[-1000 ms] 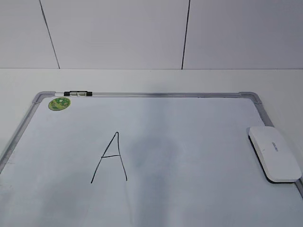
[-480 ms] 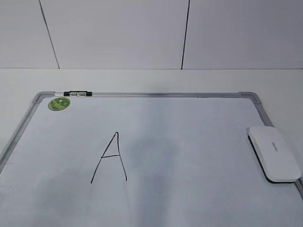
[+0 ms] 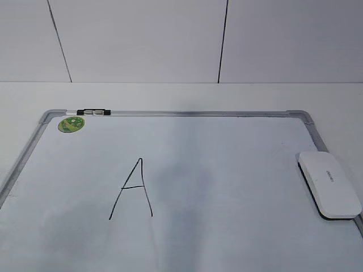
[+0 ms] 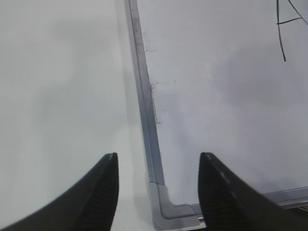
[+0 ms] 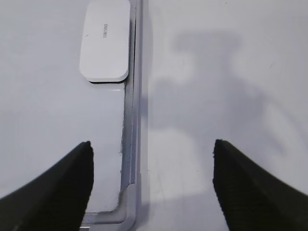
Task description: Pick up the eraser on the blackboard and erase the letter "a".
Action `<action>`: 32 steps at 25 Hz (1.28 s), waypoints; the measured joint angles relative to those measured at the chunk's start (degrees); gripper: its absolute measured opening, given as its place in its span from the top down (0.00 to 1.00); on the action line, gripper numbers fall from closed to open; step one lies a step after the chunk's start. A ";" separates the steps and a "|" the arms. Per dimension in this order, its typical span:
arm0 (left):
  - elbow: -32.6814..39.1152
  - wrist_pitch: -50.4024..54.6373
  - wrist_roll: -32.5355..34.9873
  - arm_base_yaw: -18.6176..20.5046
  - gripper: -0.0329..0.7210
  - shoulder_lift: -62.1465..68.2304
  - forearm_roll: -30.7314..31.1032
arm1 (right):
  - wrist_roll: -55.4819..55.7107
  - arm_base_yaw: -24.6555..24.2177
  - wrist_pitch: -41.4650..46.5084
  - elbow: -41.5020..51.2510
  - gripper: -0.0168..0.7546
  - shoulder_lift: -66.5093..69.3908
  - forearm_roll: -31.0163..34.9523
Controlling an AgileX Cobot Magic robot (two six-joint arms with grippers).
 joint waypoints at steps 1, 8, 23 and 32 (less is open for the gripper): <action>0.00 0.00 0.00 0.00 0.43 0.00 0.00 | 0.00 0.00 0.00 0.00 0.21 0.00 0.00; 0.00 0.00 0.00 0.00 0.43 -0.34 0.00 | 0.00 0.00 0.00 0.00 0.21 0.00 0.00; 0.00 0.27 0.00 3.83 0.48 -19.27 0.10 | 0.00 -11.52 0.00 0.00 0.21 -11.33 0.00; 0.08 0.27 0.00 4.22 0.48 -19.27 0.10 | 0.00 -11.62 0.21 0.00 0.21 -13.28 -0.39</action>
